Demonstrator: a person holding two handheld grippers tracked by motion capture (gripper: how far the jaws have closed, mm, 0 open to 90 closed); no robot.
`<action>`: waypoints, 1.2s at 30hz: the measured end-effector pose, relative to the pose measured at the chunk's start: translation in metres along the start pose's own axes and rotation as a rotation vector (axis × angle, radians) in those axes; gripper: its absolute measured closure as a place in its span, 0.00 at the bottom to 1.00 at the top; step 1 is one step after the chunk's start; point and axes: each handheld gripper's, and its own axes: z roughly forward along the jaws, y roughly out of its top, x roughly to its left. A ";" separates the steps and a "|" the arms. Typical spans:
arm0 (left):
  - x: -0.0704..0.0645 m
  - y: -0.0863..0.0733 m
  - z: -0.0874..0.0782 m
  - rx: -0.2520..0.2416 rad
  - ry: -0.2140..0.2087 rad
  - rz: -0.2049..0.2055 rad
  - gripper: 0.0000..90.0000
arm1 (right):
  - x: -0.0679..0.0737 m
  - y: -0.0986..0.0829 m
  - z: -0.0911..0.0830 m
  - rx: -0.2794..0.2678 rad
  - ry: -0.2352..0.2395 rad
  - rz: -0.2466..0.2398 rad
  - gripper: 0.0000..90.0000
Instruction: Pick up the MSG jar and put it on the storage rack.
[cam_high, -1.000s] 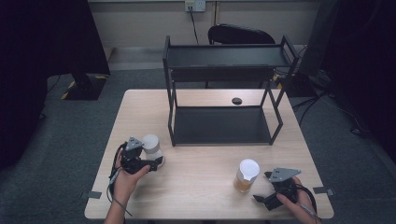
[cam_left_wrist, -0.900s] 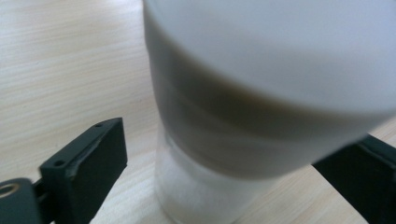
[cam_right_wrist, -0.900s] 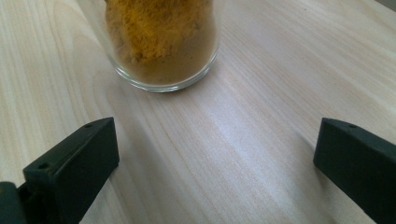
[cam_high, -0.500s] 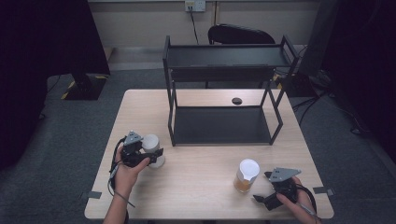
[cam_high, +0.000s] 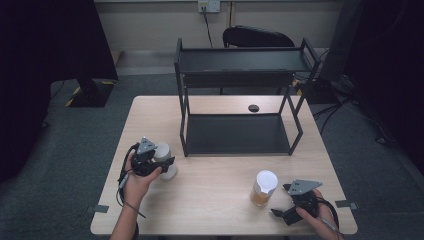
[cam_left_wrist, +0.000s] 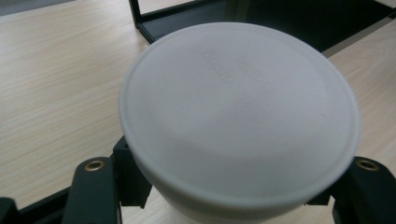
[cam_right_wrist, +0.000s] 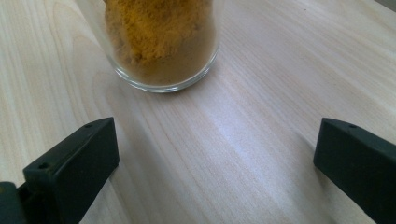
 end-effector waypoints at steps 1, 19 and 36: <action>0.000 0.004 -0.001 0.003 -0.012 0.000 0.39 | 0.000 0.000 0.000 -0.001 0.000 -0.001 0.00; -0.007 0.038 0.011 0.035 -0.121 0.046 0.39 | 0.000 0.000 0.000 0.000 -0.001 0.001 0.00; -0.017 0.064 0.029 0.040 -0.211 0.071 0.39 | 0.000 0.000 0.000 0.000 -0.001 0.001 0.00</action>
